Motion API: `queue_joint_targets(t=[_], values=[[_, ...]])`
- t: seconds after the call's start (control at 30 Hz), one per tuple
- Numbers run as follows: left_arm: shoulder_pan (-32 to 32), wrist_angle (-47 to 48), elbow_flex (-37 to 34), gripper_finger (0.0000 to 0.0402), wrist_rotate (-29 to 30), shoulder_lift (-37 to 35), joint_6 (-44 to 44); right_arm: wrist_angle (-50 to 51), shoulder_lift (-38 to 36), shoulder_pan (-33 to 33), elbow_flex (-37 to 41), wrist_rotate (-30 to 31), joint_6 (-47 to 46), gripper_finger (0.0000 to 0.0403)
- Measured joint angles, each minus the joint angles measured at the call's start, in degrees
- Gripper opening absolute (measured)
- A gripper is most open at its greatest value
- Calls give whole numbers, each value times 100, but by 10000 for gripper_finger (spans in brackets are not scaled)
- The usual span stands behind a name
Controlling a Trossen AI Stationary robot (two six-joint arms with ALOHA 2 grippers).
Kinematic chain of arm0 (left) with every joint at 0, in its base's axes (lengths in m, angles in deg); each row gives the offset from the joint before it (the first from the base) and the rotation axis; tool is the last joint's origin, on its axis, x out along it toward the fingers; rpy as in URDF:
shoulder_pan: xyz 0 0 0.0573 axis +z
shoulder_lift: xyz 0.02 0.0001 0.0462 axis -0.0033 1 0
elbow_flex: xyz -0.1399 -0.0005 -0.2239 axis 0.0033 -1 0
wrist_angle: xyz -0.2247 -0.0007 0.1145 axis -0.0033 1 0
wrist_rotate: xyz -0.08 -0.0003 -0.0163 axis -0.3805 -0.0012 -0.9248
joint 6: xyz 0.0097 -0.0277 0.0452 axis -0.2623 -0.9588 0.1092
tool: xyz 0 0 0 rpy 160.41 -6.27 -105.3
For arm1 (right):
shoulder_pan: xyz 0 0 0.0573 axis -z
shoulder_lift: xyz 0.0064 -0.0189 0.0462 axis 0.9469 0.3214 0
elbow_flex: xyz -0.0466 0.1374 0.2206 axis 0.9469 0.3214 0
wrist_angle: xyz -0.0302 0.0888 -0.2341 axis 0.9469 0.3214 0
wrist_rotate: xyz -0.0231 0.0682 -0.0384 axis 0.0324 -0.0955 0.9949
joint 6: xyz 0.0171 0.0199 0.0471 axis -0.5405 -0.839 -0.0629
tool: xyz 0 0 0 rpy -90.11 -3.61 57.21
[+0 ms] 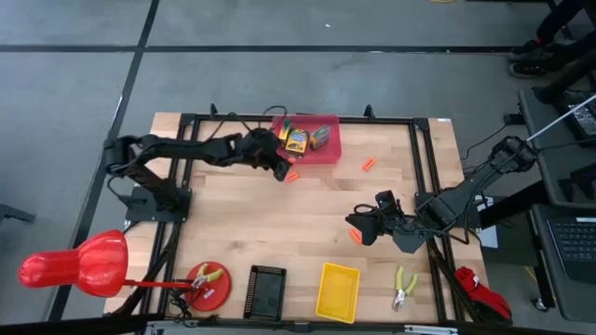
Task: Pick & Place School Supplies
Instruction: Put the orange eraser into the black bin
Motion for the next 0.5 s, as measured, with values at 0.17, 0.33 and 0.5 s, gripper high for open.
queue_joint_targets(t=[0.17,0.33,0.5], values=[[-652,-263,147,65,-369,312,-537,-11,0,0,0,154,-115,117],[-1744,-223,154,65,-442,268,-1288,-66,0,0,0,256,-118,117],[-2931,-146,156,65,-195,183,-2080,-123,0,0,0,251,-117,117]])
